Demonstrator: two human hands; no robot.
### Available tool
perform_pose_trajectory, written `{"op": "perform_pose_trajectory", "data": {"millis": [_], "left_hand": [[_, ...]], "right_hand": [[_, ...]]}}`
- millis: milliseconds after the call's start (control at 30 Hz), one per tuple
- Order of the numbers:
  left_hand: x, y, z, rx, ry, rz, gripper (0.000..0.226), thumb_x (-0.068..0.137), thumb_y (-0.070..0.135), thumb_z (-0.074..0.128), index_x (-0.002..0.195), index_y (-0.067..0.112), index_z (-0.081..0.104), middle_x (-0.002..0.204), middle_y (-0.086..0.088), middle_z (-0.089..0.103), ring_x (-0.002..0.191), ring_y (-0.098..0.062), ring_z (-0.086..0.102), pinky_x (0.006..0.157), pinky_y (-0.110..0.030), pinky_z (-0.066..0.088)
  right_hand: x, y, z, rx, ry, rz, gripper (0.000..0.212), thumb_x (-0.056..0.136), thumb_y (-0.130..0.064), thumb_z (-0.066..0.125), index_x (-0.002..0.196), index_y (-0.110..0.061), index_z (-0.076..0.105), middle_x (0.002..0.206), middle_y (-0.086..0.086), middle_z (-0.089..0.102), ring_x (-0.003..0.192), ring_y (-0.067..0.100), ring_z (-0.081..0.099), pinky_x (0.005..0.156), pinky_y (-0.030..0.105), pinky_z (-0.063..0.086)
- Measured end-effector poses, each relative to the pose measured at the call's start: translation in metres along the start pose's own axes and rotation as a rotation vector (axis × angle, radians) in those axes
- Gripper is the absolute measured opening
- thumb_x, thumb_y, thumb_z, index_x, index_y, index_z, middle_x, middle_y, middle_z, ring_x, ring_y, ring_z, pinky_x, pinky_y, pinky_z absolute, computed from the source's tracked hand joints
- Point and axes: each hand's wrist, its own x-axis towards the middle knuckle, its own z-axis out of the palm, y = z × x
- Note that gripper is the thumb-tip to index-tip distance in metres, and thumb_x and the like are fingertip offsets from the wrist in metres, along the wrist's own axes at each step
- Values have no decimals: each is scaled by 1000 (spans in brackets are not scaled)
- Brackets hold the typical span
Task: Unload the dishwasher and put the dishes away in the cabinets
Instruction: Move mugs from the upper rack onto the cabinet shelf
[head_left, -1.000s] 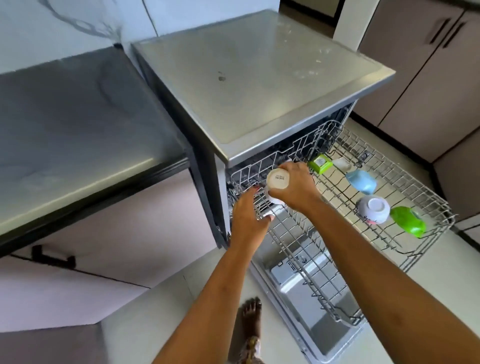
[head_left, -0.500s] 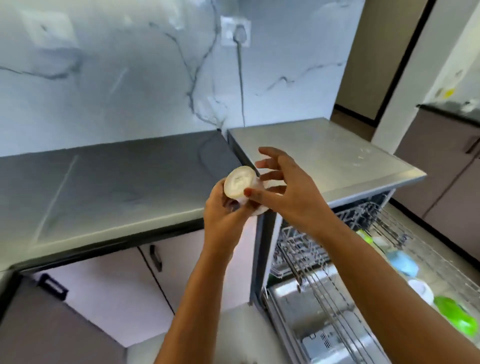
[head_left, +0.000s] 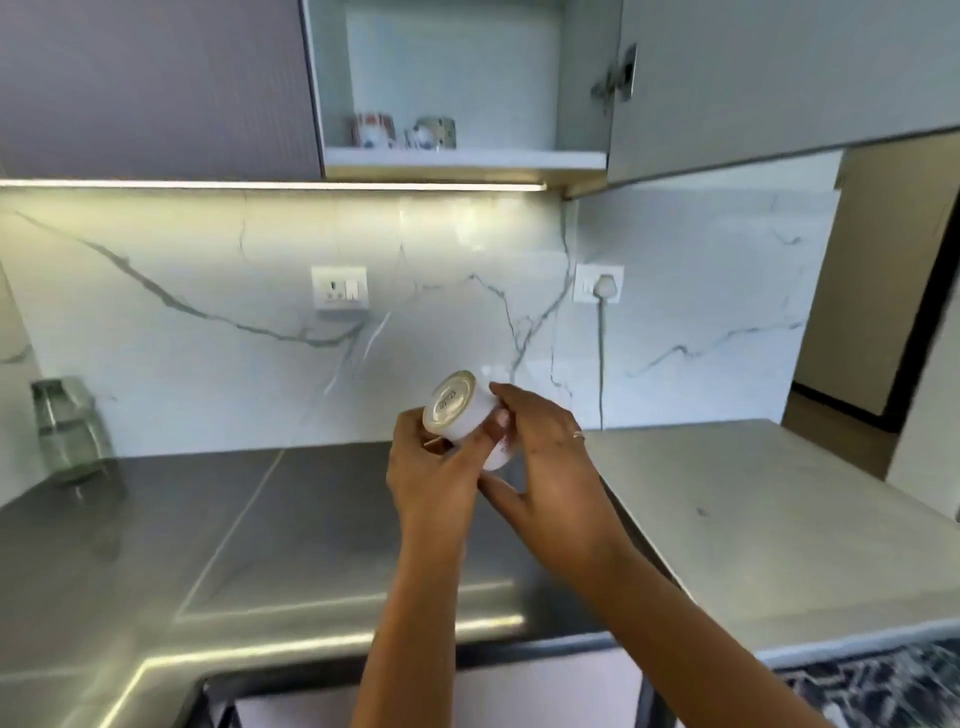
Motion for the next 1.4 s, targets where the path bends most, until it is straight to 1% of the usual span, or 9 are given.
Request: {"op": "perform_pose_trajectory", "data": {"millis": [100, 333, 500, 567, 667, 833, 1067, 1233, 1400], "left_hand": [[45, 30, -1, 88, 49, 83, 39, 63, 36, 83, 90, 27, 56, 89, 4, 68, 84, -14, 68, 75, -34, 56], [159, 102, -15, 323, -10, 438, 33, 72, 39, 76, 95, 29, 55, 84, 20, 61, 79, 6, 59, 66, -10, 46], [245, 148, -20, 446, -230, 646, 37, 84, 27, 67, 119, 18, 61, 108, 6, 67, 80, 6, 58, 65, 3, 39], [272, 159, -20, 602, -319, 704, 43, 89, 32, 59, 130, 19, 55, 125, 3, 62, 100, -5, 57, 80, -7, 40], [305, 163, -20, 829, -292, 762, 48, 92, 35, 54, 138, 23, 46, 141, 1, 50, 126, -19, 48, 102, -30, 38], [353, 155, -19, 1179, -164, 868, 49, 93, 38, 51, 140, 28, 42, 147, 5, 41, 136, -15, 34, 115, -40, 22], [405, 158, 22, 1532, -208, 965, 53, 90, 50, 48, 134, 20, 48, 138, 0, 49, 135, -18, 36, 118, -42, 3], [426, 163, 38, 1567, -52, 987, 29, 91, 31, 43, 106, 18, 65, 105, 2, 65, 113, -14, 53, 117, -44, -6], [440, 159, 44, 1678, -19, 958, 42, 95, 40, 29, 125, 25, 55, 126, 7, 57, 131, -13, 38, 109, -59, -17]], "right_hand": [[53, -11, 16, -58, 119, -67, 57, 79, -20, 74, 130, -19, 51, 120, -5, 60, 109, 10, 53, 96, 19, 43], [184, -36, 51, -30, 358, -176, 55, 81, -27, 71, 132, -18, 50, 124, -7, 59, 111, 10, 55, 93, 24, 49], [273, -40, 58, 124, 479, -124, 51, 82, -46, 61, 126, -21, 54, 117, -7, 63, 102, 10, 58, 85, 20, 47], [304, -34, 58, 151, 482, -86, 56, 75, -54, 58, 121, -21, 57, 110, -5, 65, 95, 13, 60, 79, 24, 50], [345, -28, 53, 226, 471, 16, 53, 77, -39, 70, 122, -17, 55, 110, 2, 66, 93, 17, 61, 80, 32, 53], [408, -16, 51, 275, 302, 71, 70, 82, -27, 71, 141, -27, 32, 103, 6, 58, 91, 20, 57, 80, 27, 47], [469, 6, 74, 116, 112, 120, 49, 81, -26, 70, 123, -16, 46, 120, 11, 58, 103, 27, 57, 77, 31, 48], [496, 23, 80, 28, -2, 193, 52, 78, -29, 73, 119, -15, 45, 121, 10, 57, 110, 27, 56, 94, 38, 48], [508, 36, 90, -36, -70, 181, 53, 78, -30, 73, 120, -13, 45, 123, 12, 57, 114, 29, 56, 95, 36, 47]]}}
